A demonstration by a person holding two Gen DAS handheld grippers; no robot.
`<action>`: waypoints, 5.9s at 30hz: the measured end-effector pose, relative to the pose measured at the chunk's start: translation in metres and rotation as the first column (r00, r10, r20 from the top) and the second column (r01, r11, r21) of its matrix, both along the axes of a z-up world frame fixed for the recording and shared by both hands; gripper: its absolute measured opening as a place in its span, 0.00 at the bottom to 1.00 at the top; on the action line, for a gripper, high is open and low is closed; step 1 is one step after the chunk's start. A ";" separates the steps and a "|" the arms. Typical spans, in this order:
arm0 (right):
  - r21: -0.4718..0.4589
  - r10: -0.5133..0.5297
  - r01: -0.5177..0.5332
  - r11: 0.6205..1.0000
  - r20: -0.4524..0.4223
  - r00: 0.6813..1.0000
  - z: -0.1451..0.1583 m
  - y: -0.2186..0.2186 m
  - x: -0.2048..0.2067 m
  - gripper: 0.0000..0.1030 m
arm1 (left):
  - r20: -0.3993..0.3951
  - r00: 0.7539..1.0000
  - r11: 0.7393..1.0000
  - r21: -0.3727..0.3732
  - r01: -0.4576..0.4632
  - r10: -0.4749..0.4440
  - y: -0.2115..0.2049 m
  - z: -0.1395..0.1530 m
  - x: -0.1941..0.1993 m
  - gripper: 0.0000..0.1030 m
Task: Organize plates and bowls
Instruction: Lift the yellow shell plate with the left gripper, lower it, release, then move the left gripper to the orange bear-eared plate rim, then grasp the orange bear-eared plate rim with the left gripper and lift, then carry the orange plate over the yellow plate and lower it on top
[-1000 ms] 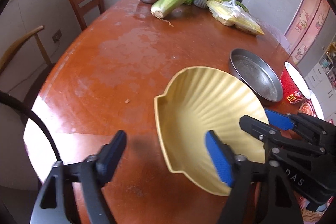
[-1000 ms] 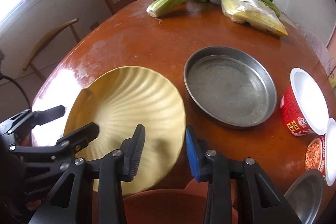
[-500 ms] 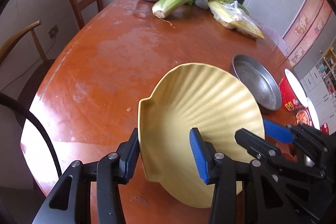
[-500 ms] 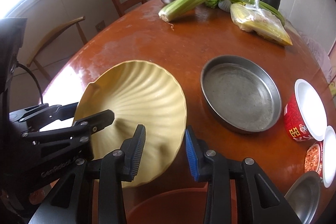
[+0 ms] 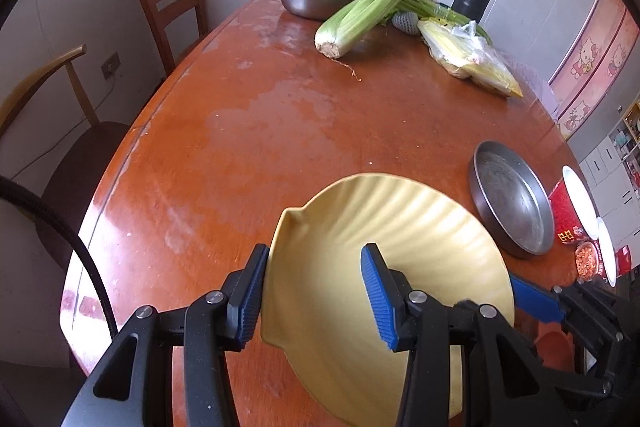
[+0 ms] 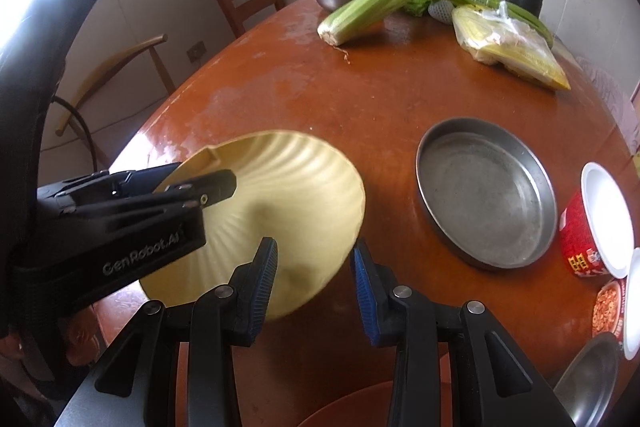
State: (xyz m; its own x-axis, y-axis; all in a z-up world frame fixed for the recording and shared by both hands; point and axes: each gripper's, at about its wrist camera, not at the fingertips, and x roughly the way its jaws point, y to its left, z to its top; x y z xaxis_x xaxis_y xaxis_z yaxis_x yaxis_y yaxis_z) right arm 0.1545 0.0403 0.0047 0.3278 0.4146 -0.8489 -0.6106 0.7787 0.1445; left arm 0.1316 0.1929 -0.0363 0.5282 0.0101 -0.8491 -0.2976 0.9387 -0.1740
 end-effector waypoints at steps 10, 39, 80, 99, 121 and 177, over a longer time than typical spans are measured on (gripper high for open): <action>-0.012 0.007 -0.007 1.000 -0.043 0.999 -0.011 0.001 -0.004 0.39 | -0.015 1.000 1.000 0.022 0.010 -0.010 0.002 -0.008 0.009 0.46; 0.100 -0.025 0.023 0.995 0.012 1.000 0.019 -0.029 -0.021 0.40 | 0.074 0.997 0.995 0.103 -0.003 -0.005 -0.010 0.028 -0.021 0.52; 0.186 -0.135 0.114 0.976 0.106 0.985 0.073 -0.166 -0.119 0.47 | 0.131 0.966 0.966 0.165 0.201 -0.224 -0.127 0.064 -0.078 0.55; 0.115 -0.266 0.269 0.956 -0.038 0.963 0.019 -0.216 -0.146 0.47 | 0.042 0.950 0.938 0.172 0.300 -0.311 -0.156 0.022 -0.070 0.55; 0.060 -0.314 0.323 0.945 -0.120 0.942 -0.014 -0.198 -0.119 0.47 | 0.027 0.908 0.903 0.125 0.411 -0.417 -0.178 -0.003 -0.039 0.53; 0.080 -0.075 0.069 0.994 0.070 0.995 0.030 -0.048 -0.054 0.49 | 0.089 0.987 0.984 0.127 0.123 -0.135 -0.043 0.035 -0.022 0.43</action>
